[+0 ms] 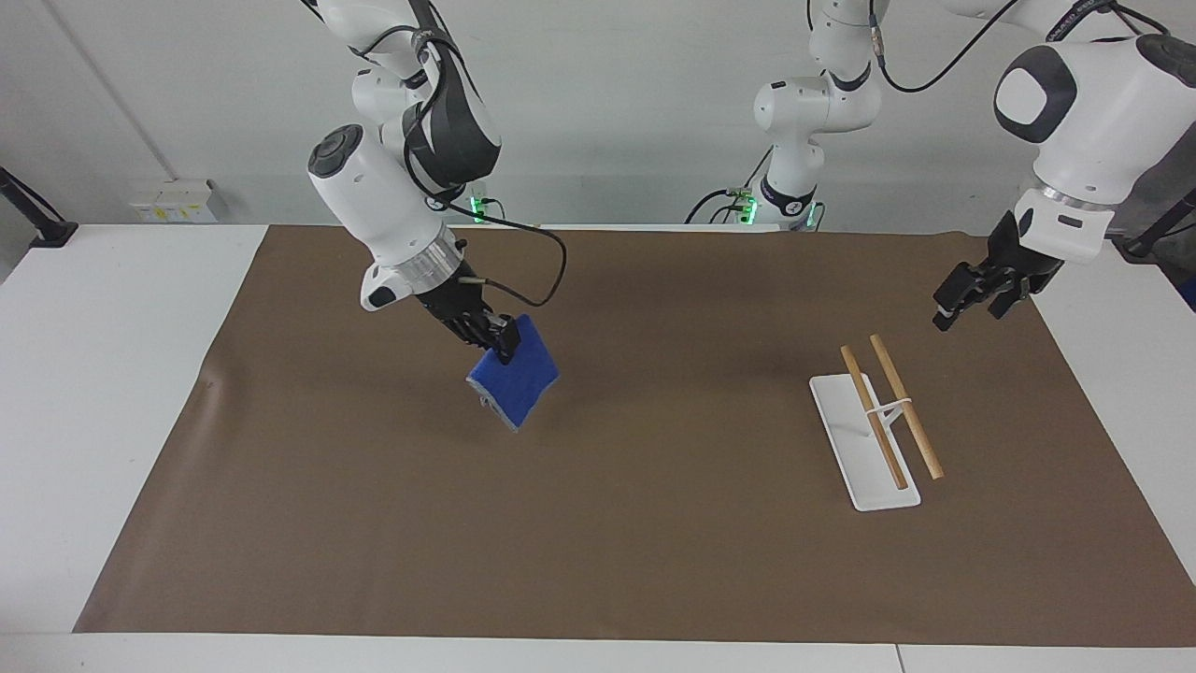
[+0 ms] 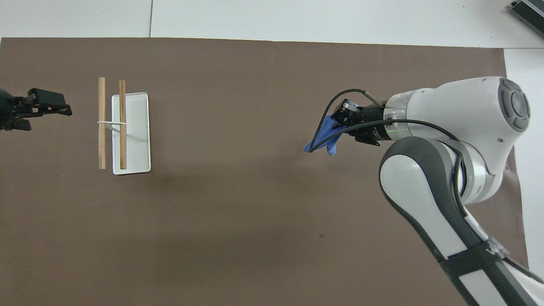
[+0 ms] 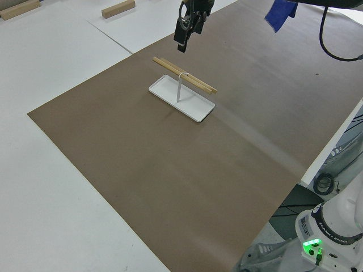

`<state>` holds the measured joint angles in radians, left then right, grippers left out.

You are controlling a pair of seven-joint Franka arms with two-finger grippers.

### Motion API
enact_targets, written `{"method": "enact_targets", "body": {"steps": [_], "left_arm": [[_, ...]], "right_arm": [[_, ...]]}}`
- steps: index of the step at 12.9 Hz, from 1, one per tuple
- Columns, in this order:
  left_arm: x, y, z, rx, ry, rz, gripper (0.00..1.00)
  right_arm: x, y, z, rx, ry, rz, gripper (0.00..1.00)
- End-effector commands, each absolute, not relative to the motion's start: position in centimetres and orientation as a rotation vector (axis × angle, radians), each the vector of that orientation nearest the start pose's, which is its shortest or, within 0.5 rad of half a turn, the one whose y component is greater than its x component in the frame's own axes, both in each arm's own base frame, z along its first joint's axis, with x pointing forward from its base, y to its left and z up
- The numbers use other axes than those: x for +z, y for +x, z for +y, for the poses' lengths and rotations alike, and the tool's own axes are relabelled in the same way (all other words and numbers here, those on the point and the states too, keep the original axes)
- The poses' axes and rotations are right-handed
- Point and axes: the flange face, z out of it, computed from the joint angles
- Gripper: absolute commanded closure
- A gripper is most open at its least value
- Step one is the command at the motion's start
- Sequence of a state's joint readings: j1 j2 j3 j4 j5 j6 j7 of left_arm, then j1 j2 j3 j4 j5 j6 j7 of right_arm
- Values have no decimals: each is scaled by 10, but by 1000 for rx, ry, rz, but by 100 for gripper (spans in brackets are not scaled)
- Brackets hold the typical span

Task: Right arm passes towel to left arm to hang
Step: 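Lift the towel with the right gripper while the left gripper reaches forward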

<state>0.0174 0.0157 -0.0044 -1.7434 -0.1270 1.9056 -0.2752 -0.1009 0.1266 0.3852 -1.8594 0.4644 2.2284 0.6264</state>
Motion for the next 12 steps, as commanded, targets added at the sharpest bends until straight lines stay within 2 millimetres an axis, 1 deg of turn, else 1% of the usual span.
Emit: {"method": "enact_targets", "body": {"steps": [1,2,3,4,5,6,7,8,9,10,12], "left_arm": [[556,566,-15,-249,-3268,-802,0],[556,565,-19,-253,-3273,-920,0],[555,566,-21,-267,-3258,-1046,0],[552,567,-34,-272,-3253,-1150,0],[548,567,-44,-289,-3232,-1282,0],[542,566,-55,-302,-3208,-1374,0],[537,565,-68,-304,-3180,-1472,0],[533,564,-81,-307,-3134,-1610,0],[528,564,-96,-313,-3095,-1724,0],[524,563,-106,-311,-3058,-1820,0],[521,560,-119,-281,-3009,-1925,0]], "right_arm": [[494,591,207,4,-2366,864,100],[494,589,215,14,-2347,876,100],[496,589,216,10,-2332,894,100],[496,588,222,40,-2291,928,100],[501,585,232,79,-2222,944,100],[505,587,233,74,-2147,980,100],[507,583,249,81,-2102,984,100],[509,581,258,84,-2060,1005,100],[509,581,260,99,-2033,1034,100],[509,580,262,107,-2026,1043,100],[509,579,264,126,-2007,1062,100]]}}
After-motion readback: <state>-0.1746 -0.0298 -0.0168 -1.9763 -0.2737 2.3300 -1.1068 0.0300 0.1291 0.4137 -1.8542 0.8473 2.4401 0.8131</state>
